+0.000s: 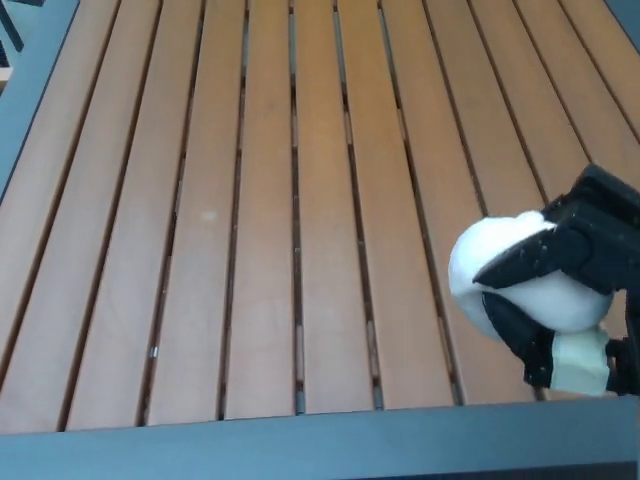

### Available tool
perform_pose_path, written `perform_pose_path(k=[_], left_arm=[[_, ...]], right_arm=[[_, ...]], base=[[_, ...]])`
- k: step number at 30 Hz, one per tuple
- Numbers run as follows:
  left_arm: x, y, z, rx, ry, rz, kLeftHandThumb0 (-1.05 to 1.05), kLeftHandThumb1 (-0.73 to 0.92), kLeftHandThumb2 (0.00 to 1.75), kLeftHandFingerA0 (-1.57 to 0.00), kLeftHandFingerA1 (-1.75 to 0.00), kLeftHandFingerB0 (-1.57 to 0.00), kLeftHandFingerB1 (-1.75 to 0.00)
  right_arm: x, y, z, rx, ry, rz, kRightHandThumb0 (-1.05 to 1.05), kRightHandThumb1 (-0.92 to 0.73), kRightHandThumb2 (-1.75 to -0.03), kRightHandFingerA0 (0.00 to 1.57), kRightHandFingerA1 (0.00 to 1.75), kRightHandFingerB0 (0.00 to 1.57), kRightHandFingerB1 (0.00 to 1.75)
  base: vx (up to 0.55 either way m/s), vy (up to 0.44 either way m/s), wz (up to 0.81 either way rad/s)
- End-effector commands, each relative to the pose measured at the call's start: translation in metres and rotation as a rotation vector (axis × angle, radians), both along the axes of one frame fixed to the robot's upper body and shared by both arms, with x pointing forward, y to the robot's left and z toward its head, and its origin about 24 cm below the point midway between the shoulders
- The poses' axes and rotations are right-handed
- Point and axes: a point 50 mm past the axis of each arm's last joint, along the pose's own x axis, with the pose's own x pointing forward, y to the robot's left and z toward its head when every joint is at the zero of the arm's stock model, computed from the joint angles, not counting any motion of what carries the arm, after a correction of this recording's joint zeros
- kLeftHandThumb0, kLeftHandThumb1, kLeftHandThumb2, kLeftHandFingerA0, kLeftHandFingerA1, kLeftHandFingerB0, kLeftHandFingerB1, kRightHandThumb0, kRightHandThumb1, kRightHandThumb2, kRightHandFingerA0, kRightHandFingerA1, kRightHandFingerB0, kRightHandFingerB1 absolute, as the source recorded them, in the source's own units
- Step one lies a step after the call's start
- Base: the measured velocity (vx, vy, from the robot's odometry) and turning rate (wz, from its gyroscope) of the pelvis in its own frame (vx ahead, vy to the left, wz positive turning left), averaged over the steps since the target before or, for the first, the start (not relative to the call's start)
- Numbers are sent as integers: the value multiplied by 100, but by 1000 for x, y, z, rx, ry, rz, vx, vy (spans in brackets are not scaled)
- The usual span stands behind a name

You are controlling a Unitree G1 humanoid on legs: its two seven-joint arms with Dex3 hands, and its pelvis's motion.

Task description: The robot uses its right hand to pick up the emotional support dumpling kept on the square table outside, turn around and walk towards the round table and place it in middle of the desk

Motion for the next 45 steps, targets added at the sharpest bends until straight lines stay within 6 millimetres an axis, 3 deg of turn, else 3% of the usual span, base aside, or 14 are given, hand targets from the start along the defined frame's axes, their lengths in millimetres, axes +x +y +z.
perform_pose_path(k=[1,4,5,19,20,21,22,23,25,28,29,31,33,45], left_arm=[[4,7,7,36,-74,-12,-22,59,59,-79,-86,-82,-67],[6,7,7,42,-66,-14,-23,60,58,-79,-85,-82,-66],[6,7,7,43,-64,-13,-22,61,58,-79,-87,-82,-66],[4,8,6,21,-67,14,-22,59,59,-83,-90,-86,-69],[4,8,7,30,-67,-5,-29,43,87,-79,-87,-79,-78],[4,8,7,32,-69,-11,-24,59,59,-80,-89,-82,-69],[4,7,7,30,-70,-10,-24,59,59,-80,-89,-82,-69],[4,7,7,29,-70,-12,-20,61,58,-79,-89,-80,-68],[4,7,7,30,-66,-15,-24,60,57,-81,-90,-82,-68],[3,7,7,32,-62,-16,-24,60,57,-81,-90,-82,-68],[3,7,7,29,-68,-13,-22,60,60,-83,-94,-87,-72],[2,7,7,17,-86,-1,-17,58,63,-82,-94,-87,-75],[2,6,7,17,-82,1,-21,61,59,-83,-93,-86,-71],[-1,6,5,6,-65,12,-21,61,60,-82,-90,-84,-69]], right_arm=[[-16,6,-3,-36,13,84,-3,-48,-120,109,160,93,129],[-17,7,-4,-37,20,93,-1,-48,-120,109,160,92,129],[-18,7,-4,-45,21,95,0,-51,-125,90,168,87,135],[-21,10,-7,-64,36,135,-4,-54,-120,94,163,89,132],[-22,9,-7,-86,39,123,-5,-53,-126,90,170,85,138],[-22,9,-7,-93,40,120,-5,-53,-125,90,170,86,135],[-22,9,-7,-92,39,121,-5,-53,-125,90,170,86,135],[-22,9,-7,-85,42,125,-11,-53,-111,109,155,94,123],[-22,10,-8,-75,44,132,-8,-56,-117,95,165,89,130],[-22,11,-8,-68,45,140,-8,-56,-117,95,165,89,130],[-22,12,-7,-75,46,145,-10,-50,-114,108,161,92,128],[-22,15,-7,-88,44,156,-9,-50,-115,109,161,92,128],[-23,17,-8,-90,41,162,-7,-53,-123,95,164,89,130],[-21,29,-9,-128,17,198,-5,-53,-123,90,173,79,149]], base=[[-143,-17,13],[-65,44,25],[-5,136,37],[48,164,50],[43,-29,69],[52,-37,79],[31,-104,76],[32,-160,91],[41,-162,83],[41,-297,83],[6,-323,94],[4,-317,89],[-31,-285,84],[22,-22,103]])
